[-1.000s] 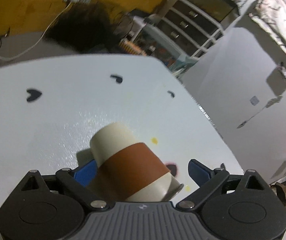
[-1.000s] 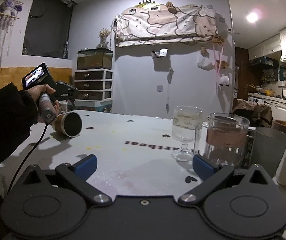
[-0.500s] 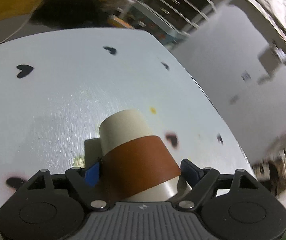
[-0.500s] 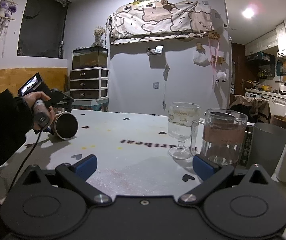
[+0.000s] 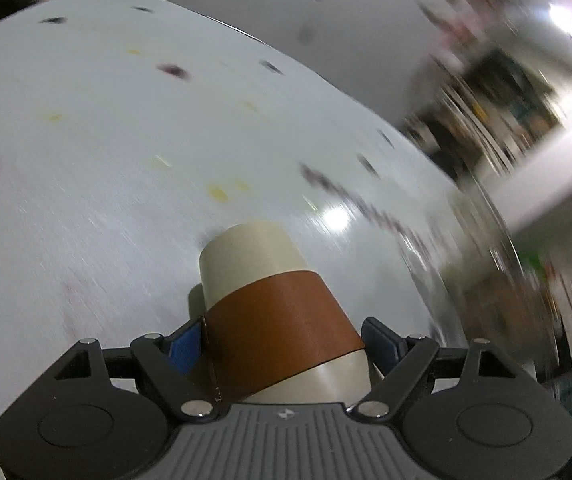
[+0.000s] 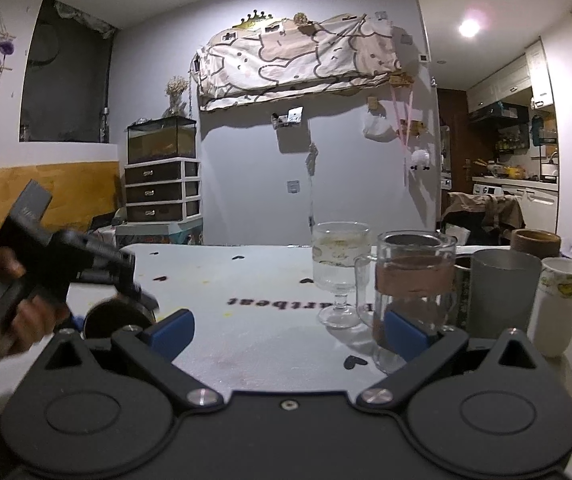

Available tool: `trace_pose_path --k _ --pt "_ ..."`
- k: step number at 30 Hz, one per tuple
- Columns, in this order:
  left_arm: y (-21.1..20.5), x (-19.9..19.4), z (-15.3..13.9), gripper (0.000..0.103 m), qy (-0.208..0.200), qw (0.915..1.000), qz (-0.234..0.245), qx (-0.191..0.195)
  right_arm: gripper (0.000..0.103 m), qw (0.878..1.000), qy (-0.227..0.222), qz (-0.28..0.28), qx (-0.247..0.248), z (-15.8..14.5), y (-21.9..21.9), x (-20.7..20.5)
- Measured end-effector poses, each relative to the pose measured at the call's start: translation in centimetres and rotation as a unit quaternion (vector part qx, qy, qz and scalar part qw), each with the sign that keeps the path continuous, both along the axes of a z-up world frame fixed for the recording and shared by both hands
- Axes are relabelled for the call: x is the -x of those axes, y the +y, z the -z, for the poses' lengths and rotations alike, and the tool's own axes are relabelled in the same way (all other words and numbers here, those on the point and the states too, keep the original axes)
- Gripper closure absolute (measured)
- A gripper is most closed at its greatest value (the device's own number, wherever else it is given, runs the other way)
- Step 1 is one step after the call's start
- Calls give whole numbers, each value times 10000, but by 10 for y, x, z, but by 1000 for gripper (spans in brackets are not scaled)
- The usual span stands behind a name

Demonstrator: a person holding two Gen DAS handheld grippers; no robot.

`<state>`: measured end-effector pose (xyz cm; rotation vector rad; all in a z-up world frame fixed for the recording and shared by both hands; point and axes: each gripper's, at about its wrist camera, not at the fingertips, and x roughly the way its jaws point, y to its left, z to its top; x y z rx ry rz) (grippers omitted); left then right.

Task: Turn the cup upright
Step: 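Lift the cup with the left gripper toward the right gripper, then grasp the cup with the right gripper while the left gripper releases it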

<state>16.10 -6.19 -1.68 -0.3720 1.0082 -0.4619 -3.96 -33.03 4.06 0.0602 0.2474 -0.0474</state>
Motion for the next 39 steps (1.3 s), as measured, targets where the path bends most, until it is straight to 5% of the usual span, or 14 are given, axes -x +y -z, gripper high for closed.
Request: trace_pose_path --k 7,10,20,27,30,39 --pt "-27 35 -3 17 -178 9906 1268 -488 0 10000 -45 48 -52 -9 -10 5" --pt "-36 41 1 6 -221 9841 1555 -833 0 9998 122 -13 -154 -11 -15 -4" --pt "-30 58 1 4 -622 9799 1506 -1149 0 9819 1363 -795 -1051 -7 -12 -98" --pt "-21 83 1 4 -1217 9657 1585 -1656 1 9583 2291 -1288 -1117 14 25 -153" --pt "-8 92 4 4 -1415 9618 1470 -1826 1 9541 2567 -1208 -955 28 29 -157" --pt "42 81 11 4 -1486 9755 407 -1570 1 9545 2611 -922 -1102 37 -2 -106"
